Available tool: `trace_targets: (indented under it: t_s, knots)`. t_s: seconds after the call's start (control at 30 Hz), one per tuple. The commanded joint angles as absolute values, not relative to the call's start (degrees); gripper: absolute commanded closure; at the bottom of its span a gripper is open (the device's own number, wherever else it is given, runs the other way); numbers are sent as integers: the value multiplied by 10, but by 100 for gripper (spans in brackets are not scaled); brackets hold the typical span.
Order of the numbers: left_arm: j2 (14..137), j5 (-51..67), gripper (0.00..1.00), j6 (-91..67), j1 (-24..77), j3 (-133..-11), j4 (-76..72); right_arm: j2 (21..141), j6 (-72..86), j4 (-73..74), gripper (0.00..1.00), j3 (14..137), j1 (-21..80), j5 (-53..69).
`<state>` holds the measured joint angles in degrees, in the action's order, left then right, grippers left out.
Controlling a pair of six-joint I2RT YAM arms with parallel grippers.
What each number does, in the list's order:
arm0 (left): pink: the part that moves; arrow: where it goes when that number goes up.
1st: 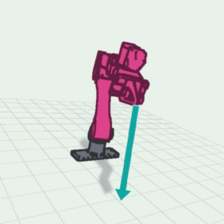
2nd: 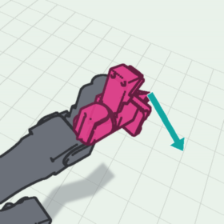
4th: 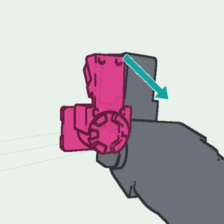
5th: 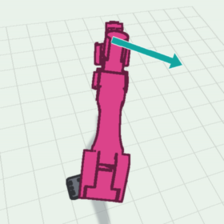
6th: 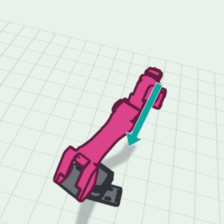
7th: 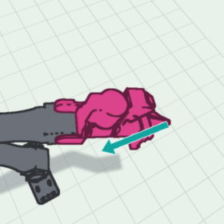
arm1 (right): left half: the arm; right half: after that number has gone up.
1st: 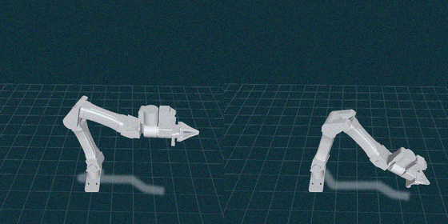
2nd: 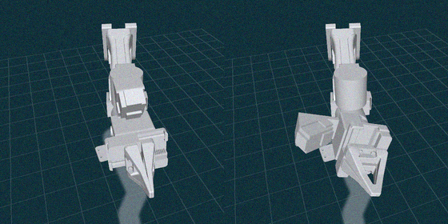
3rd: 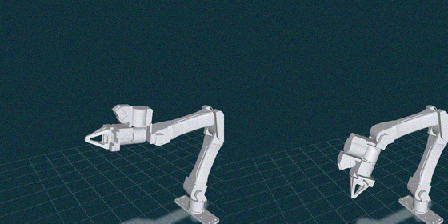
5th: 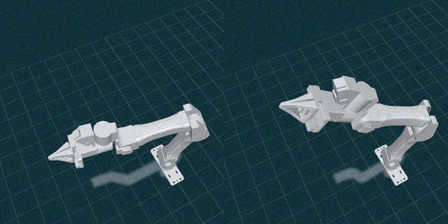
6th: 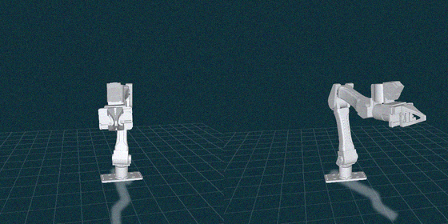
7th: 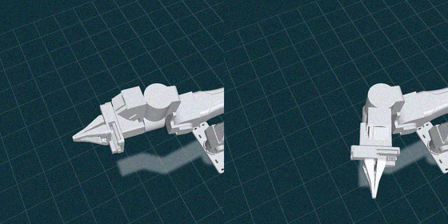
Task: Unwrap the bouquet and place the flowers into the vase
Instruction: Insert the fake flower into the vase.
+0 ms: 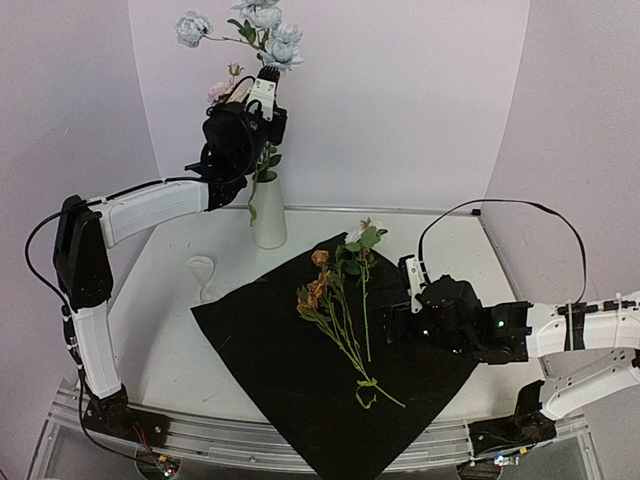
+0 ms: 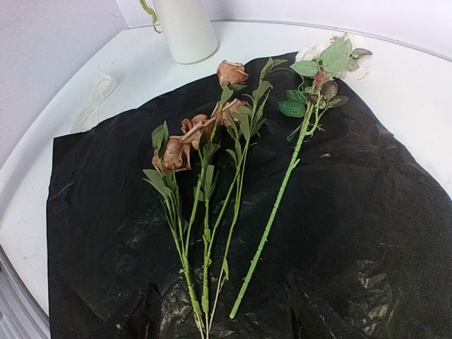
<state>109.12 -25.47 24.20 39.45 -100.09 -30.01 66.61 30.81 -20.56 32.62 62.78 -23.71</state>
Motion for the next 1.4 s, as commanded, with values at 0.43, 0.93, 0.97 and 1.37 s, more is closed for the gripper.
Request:
trace_targets:
  t_s: [0.43, 0.93, 0.97, 1.37]
  knots:
    - [1107, -268, 100, 124, 340, -870, -408, 680, 296, -207, 39, 359, 630, -265]
    - [1139, -310, 99, 11, 339, -786, -411, 684, 297, -207, 39, 362, 630, -256]
    - [1142, -310, 99, 9, 339, -785, -411, 684, 298, -207, 39, 362, 631, -256]
    - [1164, -312, 72, -13, 339, -776, -409, 691, 302, -207, 39, 364, 631, -248]
